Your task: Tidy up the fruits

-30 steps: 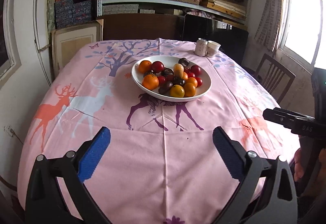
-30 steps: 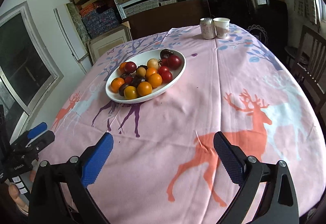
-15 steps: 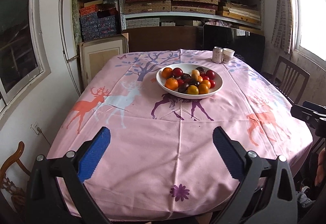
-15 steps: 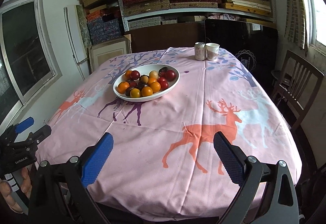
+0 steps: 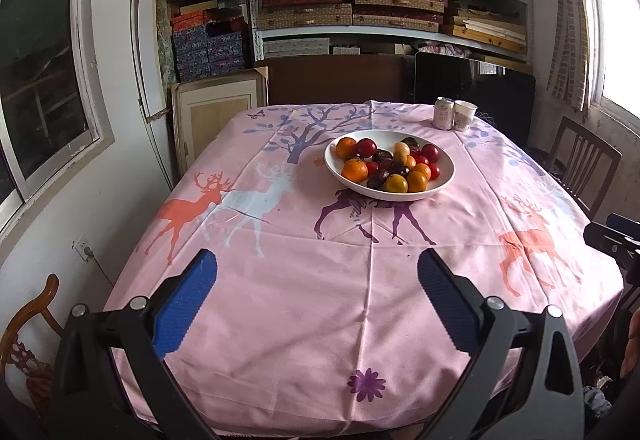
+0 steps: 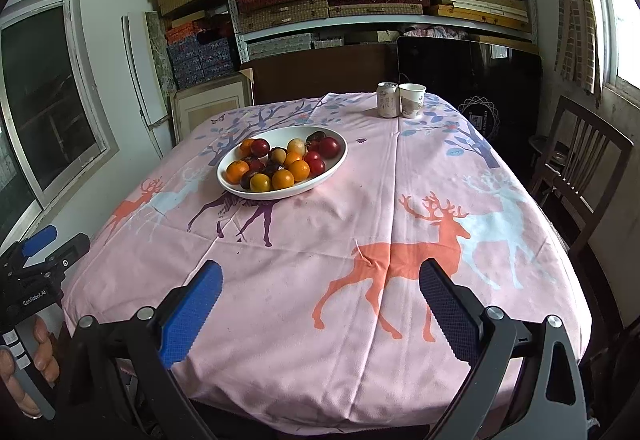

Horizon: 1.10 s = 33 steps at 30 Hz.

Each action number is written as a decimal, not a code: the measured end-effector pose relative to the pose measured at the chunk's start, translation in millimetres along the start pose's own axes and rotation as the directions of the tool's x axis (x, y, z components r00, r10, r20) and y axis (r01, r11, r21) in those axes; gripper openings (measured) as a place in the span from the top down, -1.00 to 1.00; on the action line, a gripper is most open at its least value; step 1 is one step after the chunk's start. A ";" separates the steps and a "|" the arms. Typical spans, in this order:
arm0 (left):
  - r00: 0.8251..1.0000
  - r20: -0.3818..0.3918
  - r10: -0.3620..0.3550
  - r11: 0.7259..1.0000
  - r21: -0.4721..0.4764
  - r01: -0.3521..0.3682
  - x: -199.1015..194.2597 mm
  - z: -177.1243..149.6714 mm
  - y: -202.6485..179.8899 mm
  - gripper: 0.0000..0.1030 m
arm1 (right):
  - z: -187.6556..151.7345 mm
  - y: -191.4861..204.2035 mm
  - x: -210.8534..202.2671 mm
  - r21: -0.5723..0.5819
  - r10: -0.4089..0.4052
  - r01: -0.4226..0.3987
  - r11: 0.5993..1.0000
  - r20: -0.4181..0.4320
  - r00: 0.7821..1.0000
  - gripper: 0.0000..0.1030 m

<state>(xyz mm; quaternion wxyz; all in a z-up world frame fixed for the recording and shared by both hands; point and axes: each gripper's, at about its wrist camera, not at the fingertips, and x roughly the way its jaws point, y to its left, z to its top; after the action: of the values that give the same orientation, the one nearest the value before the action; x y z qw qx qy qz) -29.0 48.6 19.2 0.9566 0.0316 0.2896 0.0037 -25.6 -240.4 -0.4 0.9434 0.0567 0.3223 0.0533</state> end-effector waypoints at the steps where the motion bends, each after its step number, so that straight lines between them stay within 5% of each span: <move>1: 1.000 -0.004 -0.001 1.000 -0.003 0.001 1.3 0.1 0.5 -0.91 | -0.3 0.2 1.2 -0.001 0.002 -0.002 1.000 -0.003 1.000 -0.93; 12: 1.000 0.012 0.022 1.000 0.001 -0.022 -0.2 1.3 0.9 -0.91 | -5.2 1.6 6.5 -0.001 0.000 0.000 1.000 -0.013 1.000 -0.93; 16: 0.996 0.043 0.084 0.996 0.013 -0.085 -2.8 1.8 -1.0 -0.91 | -5.9 1.8 7.3 -0.003 0.002 -0.002 1.000 -0.020 1.000 -0.93; 33: 0.999 0.005 0.041 0.999 0.001 -0.041 6.2 -0.1 -1.4 -0.91 | -12.2 3.5 13.3 -0.002 0.007 -0.007 1.000 -0.043 0.999 -0.93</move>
<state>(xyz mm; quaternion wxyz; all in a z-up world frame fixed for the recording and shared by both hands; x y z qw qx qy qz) -23.9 47.4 15.6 0.9570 0.0378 0.2867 0.0229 -22.8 -234.2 -17.4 0.9362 0.0556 0.3421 0.0582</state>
